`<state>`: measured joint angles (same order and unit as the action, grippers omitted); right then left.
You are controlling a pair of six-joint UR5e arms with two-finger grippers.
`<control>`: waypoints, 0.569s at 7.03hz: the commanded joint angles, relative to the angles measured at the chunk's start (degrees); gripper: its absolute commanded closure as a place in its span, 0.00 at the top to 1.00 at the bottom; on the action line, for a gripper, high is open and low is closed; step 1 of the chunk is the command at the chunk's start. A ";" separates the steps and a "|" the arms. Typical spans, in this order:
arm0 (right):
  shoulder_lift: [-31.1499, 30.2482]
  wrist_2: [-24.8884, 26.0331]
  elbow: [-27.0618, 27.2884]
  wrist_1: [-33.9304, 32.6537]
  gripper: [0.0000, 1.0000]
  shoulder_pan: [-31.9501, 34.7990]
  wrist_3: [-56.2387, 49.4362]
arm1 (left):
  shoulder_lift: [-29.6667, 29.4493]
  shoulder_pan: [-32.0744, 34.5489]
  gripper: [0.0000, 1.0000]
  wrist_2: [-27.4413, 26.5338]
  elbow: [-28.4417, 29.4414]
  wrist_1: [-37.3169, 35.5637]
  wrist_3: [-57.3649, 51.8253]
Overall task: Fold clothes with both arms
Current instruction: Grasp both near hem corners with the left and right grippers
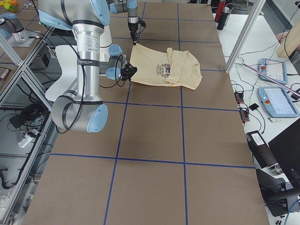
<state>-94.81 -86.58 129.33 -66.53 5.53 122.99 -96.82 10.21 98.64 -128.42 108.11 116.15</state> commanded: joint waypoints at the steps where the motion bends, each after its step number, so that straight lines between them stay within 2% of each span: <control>1: -0.90 -1.14 2.76 -0.09 0.04 1.75 0.05 | -0.82 0.51 0.00 1.54 -2.96 0.17 3.99; 2: 0.32 -4.18 2.24 -0.09 0.04 5.94 -0.03 | -2.39 4.60 0.00 1.29 -2.36 0.43 3.13; 3: 3.38 -11.52 -0.81 -0.09 0.04 14.69 -0.30 | -4.58 10.56 0.00 1.55 -2.01 0.43 -0.97; 4: 10.02 -21.60 -7.19 -0.18 0.03 25.04 -0.65 | -6.69 14.80 0.00 1.72 0.78 0.43 -4.15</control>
<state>-90.76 -98.20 127.82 -66.64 19.82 122.69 -101.14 19.74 100.16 -129.83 108.51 115.57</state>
